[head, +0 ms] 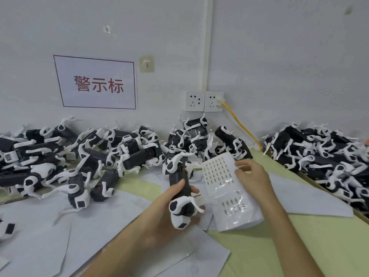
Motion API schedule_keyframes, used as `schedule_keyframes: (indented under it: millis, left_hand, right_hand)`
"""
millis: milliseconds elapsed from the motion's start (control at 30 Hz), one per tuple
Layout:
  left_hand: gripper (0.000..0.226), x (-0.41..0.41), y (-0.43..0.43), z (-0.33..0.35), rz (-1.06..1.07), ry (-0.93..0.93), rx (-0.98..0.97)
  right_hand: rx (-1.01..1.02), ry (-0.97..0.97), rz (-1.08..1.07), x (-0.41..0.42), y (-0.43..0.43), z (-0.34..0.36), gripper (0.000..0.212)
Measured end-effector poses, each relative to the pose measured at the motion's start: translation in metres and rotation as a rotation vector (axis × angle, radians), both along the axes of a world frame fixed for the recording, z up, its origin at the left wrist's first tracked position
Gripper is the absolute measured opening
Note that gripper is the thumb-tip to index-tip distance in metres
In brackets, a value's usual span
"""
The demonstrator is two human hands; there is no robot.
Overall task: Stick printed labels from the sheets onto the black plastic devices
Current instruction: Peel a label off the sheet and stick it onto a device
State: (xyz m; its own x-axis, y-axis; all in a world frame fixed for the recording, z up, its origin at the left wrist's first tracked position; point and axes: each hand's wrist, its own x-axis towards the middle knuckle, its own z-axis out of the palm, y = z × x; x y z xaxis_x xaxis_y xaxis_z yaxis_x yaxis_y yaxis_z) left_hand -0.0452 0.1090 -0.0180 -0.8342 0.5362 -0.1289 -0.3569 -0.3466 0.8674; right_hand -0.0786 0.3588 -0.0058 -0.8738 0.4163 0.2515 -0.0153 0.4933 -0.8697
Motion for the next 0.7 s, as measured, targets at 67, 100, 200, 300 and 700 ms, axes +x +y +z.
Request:
schedule_keyframes:
  millis: [67, 100, 200, 300, 700]
  left_hand:
    - [0.053, 0.0014, 0.0013, -0.0038, -0.002, -0.030, 0.011]
    - [0.055, 0.0020, 0.0016, -0.0053, -0.005, -0.037, 0.023]
    - [0.060, 0.0045, 0.0057, -0.0059, -0.003, -0.051, 0.064]
    - [0.053, 0.0046, 0.0083, -0.0080, -0.018, -0.058, 0.124]
    - [0.044, 0.0066, 0.0038, -0.0106, -0.074, 0.002, 0.069]
  right_hand:
    - [-0.021, 0.050, 0.024, -0.0021, -0.0053, -0.0010, 0.025]
    - [-0.011, 0.066, 0.030, -0.0031, -0.0075, -0.0018, 0.027]
    - [-0.026, 0.111, 0.041, -0.0051, -0.0119, -0.0029, 0.032]
    - [-0.096, 0.140, 0.045, -0.0055, -0.0106, -0.0026, 0.034]
    - [-0.044, 0.183, 0.127, -0.0012, -0.0096, 0.0023, 0.012]
